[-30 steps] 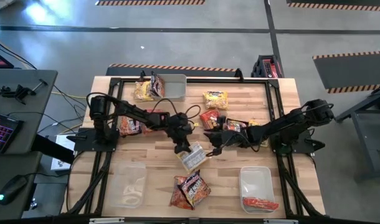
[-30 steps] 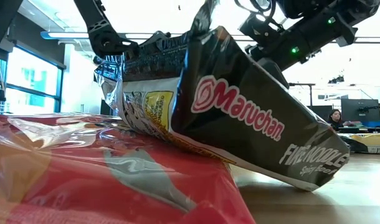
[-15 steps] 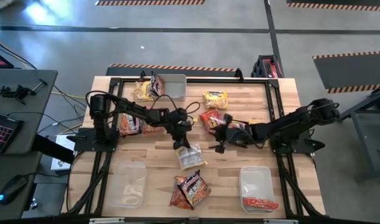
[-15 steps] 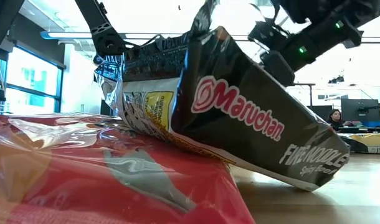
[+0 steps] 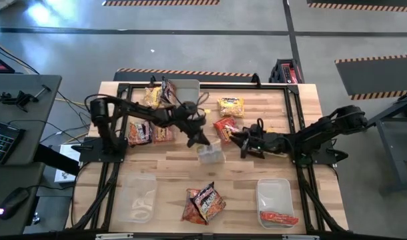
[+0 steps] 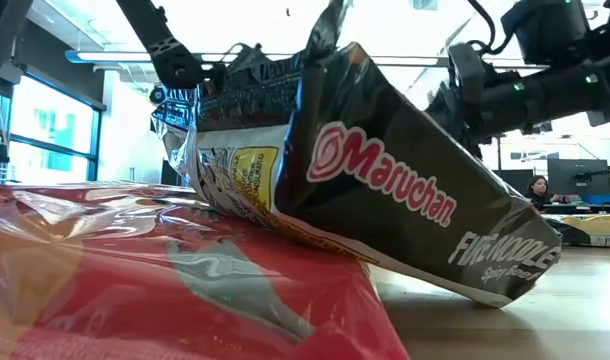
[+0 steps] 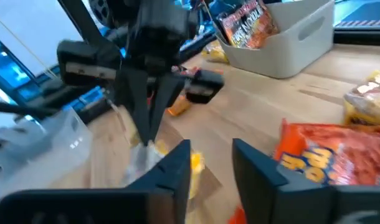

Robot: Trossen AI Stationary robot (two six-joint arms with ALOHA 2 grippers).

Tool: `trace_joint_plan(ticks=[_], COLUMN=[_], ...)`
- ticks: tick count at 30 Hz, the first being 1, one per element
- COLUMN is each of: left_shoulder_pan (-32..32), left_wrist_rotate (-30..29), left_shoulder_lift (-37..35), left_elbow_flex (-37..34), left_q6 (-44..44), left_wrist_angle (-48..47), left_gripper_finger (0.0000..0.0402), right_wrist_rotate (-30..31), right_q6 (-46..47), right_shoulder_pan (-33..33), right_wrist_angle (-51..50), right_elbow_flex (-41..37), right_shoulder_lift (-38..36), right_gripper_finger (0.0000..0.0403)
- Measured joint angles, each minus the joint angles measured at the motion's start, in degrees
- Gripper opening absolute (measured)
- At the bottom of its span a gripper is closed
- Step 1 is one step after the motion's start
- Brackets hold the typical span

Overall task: Sort Maruchan noodles
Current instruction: Put the bottom left yellow noodle pack into the transparent bin

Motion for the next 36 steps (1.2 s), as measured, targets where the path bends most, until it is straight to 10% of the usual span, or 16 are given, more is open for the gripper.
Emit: trace_joint_plan(ticks=[11,21,36], left_shoulder_pan=[4.07,6.18,6.94], left_wrist_rotate=[-3.98,-8.13,-10.84], left_shoulder_lift=[-14.82,-24.76,-26.99], left_elbow_flex=[0.04,0.04,0.04], left_q6=[2.23,4.81,3.63], left_wrist_angle=[4.09,5.31,10.22], left_gripper_finger=[0.0,0.0,0.0], right_wrist_rotate=[1.48,-0.39,-15.96], right_q6=[-8.22,-11.95,-7.0], right_shoulder_pan=[0.0,-3.13,-10.51], right_wrist_angle=[2.19,16.68,35.06], right_elbow_flex=[4.84,2.14,20.39], right_shoulder_lift=[0.0,2.43,30.27], right_gripper_finger=[0.0262,0.0268,0.0268])
